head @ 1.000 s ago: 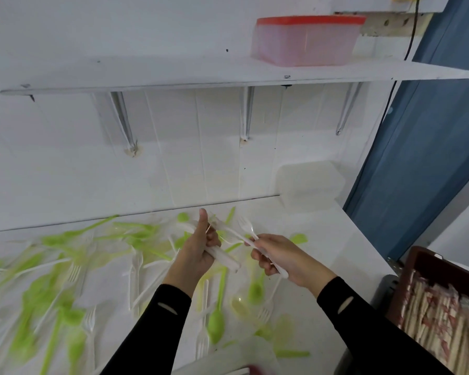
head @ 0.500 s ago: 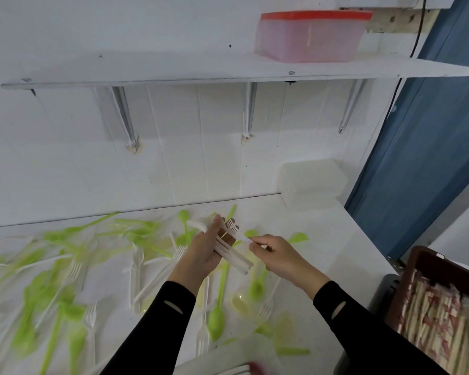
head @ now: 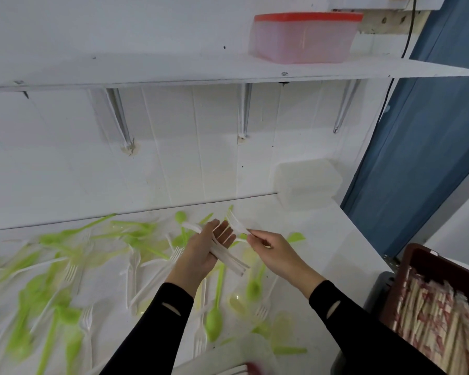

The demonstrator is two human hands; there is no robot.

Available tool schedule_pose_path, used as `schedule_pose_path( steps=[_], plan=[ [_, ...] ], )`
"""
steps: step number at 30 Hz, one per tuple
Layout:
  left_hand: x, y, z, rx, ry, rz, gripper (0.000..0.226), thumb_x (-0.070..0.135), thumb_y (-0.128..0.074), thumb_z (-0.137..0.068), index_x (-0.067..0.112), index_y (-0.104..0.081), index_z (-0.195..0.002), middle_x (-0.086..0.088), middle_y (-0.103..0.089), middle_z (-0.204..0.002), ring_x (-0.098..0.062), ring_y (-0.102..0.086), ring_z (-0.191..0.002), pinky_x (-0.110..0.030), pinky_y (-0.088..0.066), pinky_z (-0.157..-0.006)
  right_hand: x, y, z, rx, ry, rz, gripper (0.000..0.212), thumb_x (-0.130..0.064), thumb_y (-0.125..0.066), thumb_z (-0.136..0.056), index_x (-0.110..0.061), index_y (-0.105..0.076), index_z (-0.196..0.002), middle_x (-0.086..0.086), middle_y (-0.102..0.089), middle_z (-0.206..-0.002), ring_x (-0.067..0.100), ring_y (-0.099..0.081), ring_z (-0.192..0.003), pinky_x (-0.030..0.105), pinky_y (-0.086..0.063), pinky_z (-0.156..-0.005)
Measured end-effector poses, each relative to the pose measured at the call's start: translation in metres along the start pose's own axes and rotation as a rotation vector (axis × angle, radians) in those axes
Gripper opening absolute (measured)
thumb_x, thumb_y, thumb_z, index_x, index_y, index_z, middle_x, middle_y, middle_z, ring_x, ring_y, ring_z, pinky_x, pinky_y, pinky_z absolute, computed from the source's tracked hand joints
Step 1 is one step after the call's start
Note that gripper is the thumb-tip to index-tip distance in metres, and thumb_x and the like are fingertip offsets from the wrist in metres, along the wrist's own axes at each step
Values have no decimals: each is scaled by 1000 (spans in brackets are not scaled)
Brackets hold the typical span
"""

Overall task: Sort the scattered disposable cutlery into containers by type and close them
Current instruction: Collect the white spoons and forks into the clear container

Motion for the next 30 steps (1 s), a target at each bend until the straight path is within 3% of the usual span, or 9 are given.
schedule_pose_path(
  steps=[3, 6, 9, 13, 16, 20, 25, 28, 30],
  plan=[
    [-6, -10, 5, -118, 38, -44, 18, 10, -56, -98, 0, -55, -114, -20, -66, -107, -34, -71, -87, -43, -61, -75, 8, -3, -3, -13, -140, -110, 40, -33, -42, -99, -2, -67, -105, -13, -51, -69, 8, -39, -57, 22, -32, -59],
    [-4, -11, 4, -143, -4, -57, 21, 17, -58, -98, 4, -52, -114, -20, -67, -115, -35, -70, -97, -46, -58, -83, -3, 5, -3, 84, 13, -78, 22, -20, -46, -102, -23, -68, -97, -15, -57, -77, 7, -49, -61, 21, -43, -58],
    [-2, -11, 4, -138, -68, -122, 33, 26, -58, -96, 1, -54, -117, -19, -68, -116, -28, -70, -102, -42, -57, -84, -10, 7, 0, 203, 236, 44, 17, -19, -58, -98, -21, -71, -108, -7, -61, -91, 13, -58, -68, 28, -53, -60],
    [-6, -19, 11, -209, -47, -175, 37, 35, -52, -95, 5, -57, -116, -11, -67, -123, -21, -66, -109, -37, -59, -80, -7, -12, 1, 117, 308, 198, 28, -22, -63, -95, -29, -69, -121, -9, -63, -89, 7, -53, -60, 23, -48, -66],
    [-8, -22, 13, -242, -19, -167, 49, 38, -57, -86, 3, -54, -120, -11, -69, -121, -24, -63, -116, -43, -57, -84, -8, -17, 2, 53, 275, 95, 24, -24, -62, -95, -32, -70, -115, -11, -70, -89, 7, -56, -60, 26, -52, -68],
    [-10, -23, 17, -217, -20, -220, 54, 39, -63, -80, 2, -56, -119, -11, -72, -114, -25, -66, -112, -38, -59, -79, -13, -26, 7, -92, 158, -88, 22, -31, -58, -97, -50, -63, -106, -4, -73, -102, 13, -69, -93, 35, -56, -86],
    [-9, -23, 15, -237, -16, -124, 62, 45, -64, -79, 7, -50, -126, -10, -70, -117, -24, -69, -107, -42, -59, -79, -15, -22, 8, -152, 107, -88, 30, -22, -57, -98, -40, -61, -122, -8, -70, -106, 5, -66, -97, 23, -54, -78],
    [-2, -19, 10, -184, -84, -124, 50, 40, -62, -89, 3, -54, -121, -9, -73, -104, -20, -71, -98, -33, -57, -81, -13, -19, 8, -166, 58, -120, 27, -19, -58, -96, -34, -63, -118, -10, -70, -95, 4, -65, -85, 19, -50, -73],
    [-5, -17, 8, -142, -90, -157, 43, 39, -61, -92, 3, -56, -116, -10, -74, -99, -20, -72, -94, -39, -55, -89, -13, -22, 8, -178, 51, -137, 23, -21, -64, -93, -33, -65, -113, -15, -69, -91, 6, -64, -84, 21, -52, -74]
  ],
)
Point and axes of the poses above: each hand's wrist, its own z-axis away from the middle knuckle, its own y-axis out of the back of the hand, x = y × z, the point moved 6 cm from there along -z, towards the middle knuckle
